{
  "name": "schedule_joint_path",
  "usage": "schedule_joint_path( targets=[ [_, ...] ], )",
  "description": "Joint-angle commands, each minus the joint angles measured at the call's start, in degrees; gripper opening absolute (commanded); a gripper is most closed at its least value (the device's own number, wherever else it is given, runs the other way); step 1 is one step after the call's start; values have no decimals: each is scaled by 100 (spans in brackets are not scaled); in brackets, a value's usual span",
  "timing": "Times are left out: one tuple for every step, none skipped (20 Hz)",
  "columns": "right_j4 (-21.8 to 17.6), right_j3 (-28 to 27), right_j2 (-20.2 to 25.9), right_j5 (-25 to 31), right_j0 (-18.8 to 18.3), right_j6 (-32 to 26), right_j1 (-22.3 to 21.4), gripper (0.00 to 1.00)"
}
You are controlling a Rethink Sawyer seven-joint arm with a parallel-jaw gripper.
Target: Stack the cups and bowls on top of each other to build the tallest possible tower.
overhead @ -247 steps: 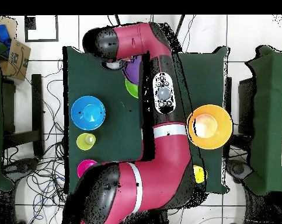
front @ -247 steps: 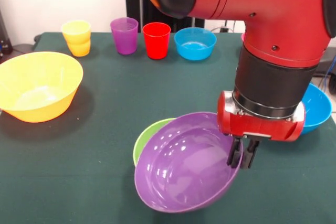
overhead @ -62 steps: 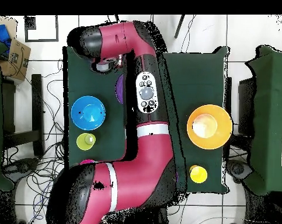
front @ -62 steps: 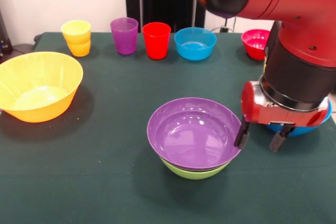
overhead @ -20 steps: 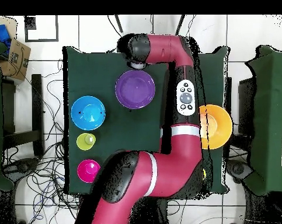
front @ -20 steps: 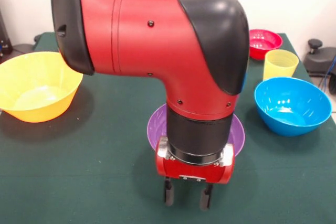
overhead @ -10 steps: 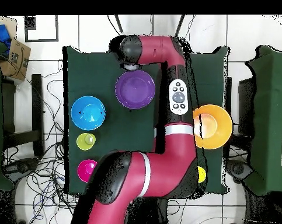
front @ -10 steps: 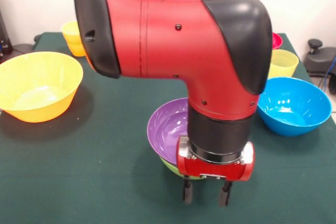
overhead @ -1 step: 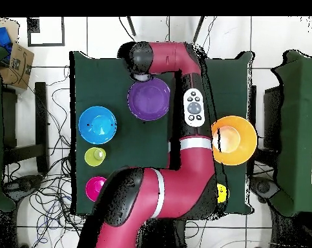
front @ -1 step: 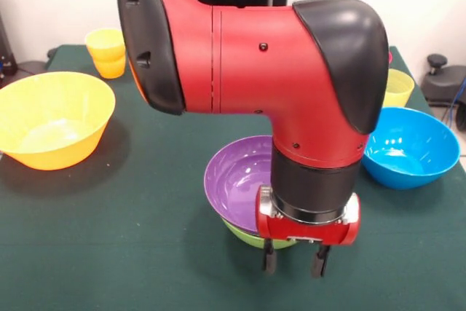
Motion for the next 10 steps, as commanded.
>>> schedule_joint_path(
  targets=[
    [-176,516,103,1197,272,-1971,-236,100],
    [-200,505,98,1212,277,-1987,-223,100],
    [-215,556,81,1162,270,-1982,-238,100],
    [-223,649,62,1097,250,-1971,-273,100],
    [-232,759,31,1020,209,-1978,-312,100],
    [-248,841,7,955,183,-1980,-343,100],
    [-267,875,-3,934,153,-2031,-353,100],
    [-277,900,1,910,127,-2062,-349,100],
    [-294,907,5,900,109,-2092,-338,100],
    [-307,921,13,872,92,-2108,-332,100]
  ],
)
